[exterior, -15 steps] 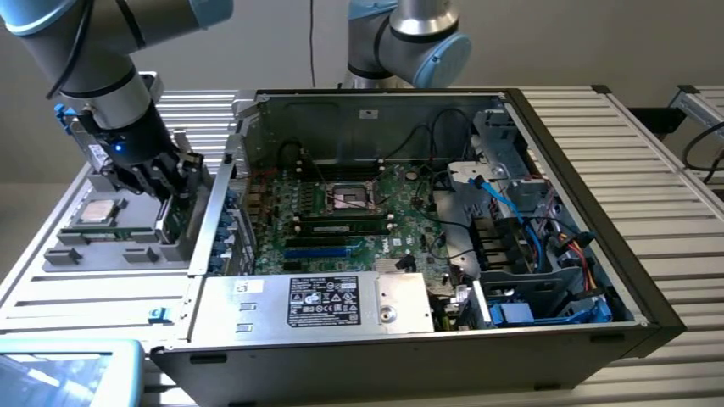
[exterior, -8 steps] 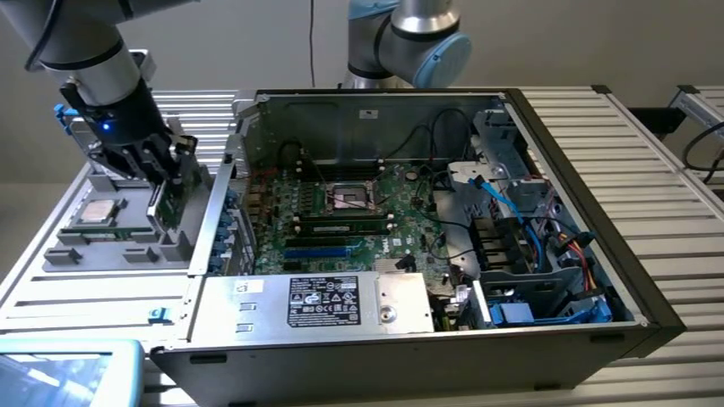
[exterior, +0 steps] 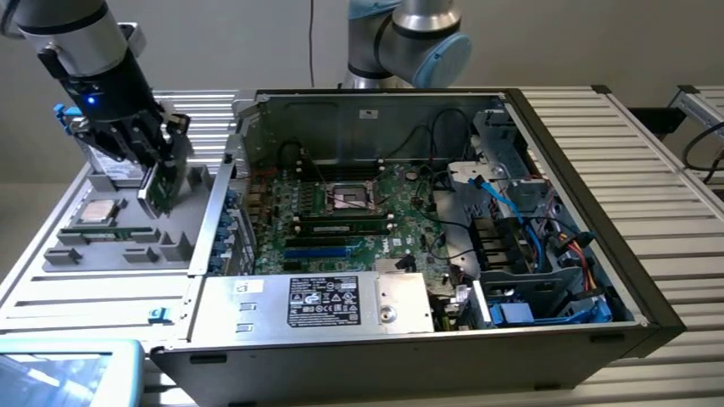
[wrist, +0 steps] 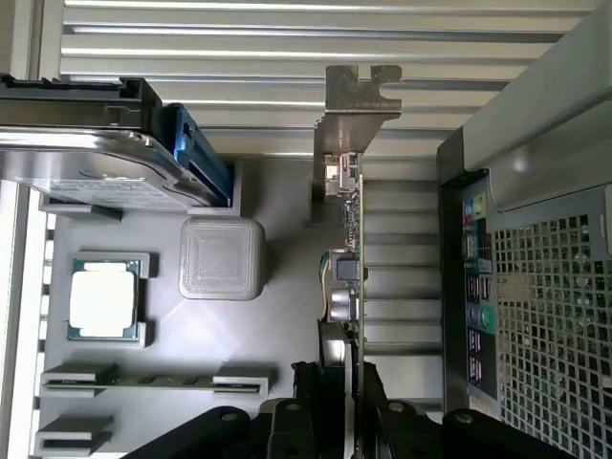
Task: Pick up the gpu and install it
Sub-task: 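Pick up the gpu and move the gpu toward the slot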
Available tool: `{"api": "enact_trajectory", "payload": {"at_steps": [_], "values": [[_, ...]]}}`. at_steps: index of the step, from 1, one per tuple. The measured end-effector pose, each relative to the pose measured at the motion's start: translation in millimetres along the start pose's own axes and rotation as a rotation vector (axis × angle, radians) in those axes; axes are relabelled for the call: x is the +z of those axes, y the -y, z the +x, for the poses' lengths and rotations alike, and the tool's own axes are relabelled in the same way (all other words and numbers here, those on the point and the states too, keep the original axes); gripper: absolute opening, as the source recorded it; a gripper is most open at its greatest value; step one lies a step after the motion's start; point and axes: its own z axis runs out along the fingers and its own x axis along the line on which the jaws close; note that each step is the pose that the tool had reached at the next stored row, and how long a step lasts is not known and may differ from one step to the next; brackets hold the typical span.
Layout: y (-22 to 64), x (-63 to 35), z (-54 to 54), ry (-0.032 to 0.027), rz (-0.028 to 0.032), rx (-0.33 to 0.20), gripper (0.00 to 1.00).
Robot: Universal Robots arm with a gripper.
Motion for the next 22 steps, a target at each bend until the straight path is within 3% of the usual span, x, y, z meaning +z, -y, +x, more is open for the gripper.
{"api": "enact_trajectory", "payload": {"at_steps": [9, 22], "values": [[-3.9, -40.3, -2.3, 0.0006, 0.0002, 0.006, 0.28], [-9.5, -96.4, -16.6, 0.0011, 0.0003, 0.012, 0.28]]}}
